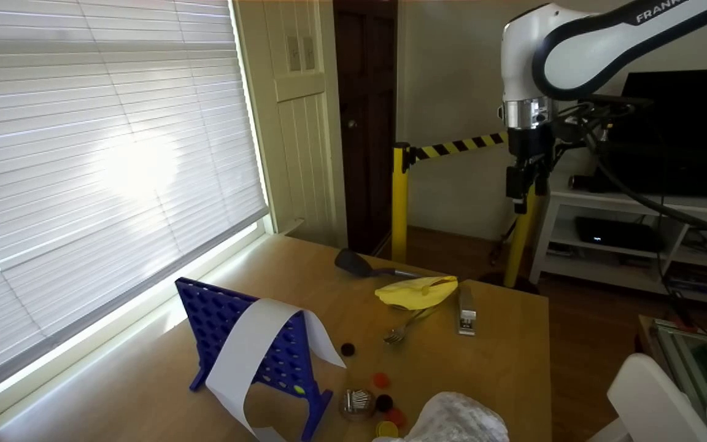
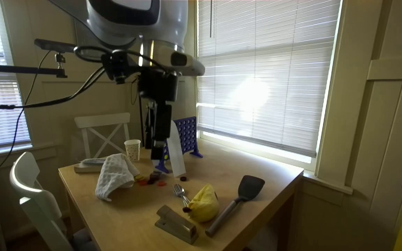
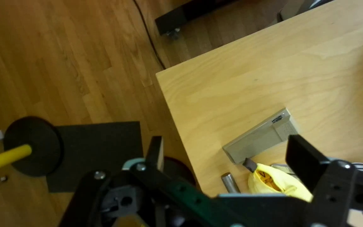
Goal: Move the stapler away from you
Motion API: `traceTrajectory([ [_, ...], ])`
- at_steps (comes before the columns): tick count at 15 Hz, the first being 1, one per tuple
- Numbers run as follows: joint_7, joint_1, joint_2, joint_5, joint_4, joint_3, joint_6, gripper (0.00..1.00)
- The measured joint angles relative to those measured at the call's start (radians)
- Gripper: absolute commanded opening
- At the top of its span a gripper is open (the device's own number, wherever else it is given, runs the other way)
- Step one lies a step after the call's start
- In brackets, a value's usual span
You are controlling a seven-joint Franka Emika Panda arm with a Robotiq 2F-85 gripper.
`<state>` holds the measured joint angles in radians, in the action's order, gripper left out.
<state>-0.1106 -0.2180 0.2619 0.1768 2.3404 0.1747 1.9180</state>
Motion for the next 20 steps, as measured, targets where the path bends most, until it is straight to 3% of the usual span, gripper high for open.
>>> traceTrajectory([
  [5,-0.095,-0.002,-0.107,-0.182,0.057,0.038,0.128,1.0],
  [11,-0.143,0.01,-0.19,-0.406,0.215,0.03,0.55,1.0],
  [20,-0.182,0.014,-0.195,-0.412,0.237,0.026,0.59,1.0],
])
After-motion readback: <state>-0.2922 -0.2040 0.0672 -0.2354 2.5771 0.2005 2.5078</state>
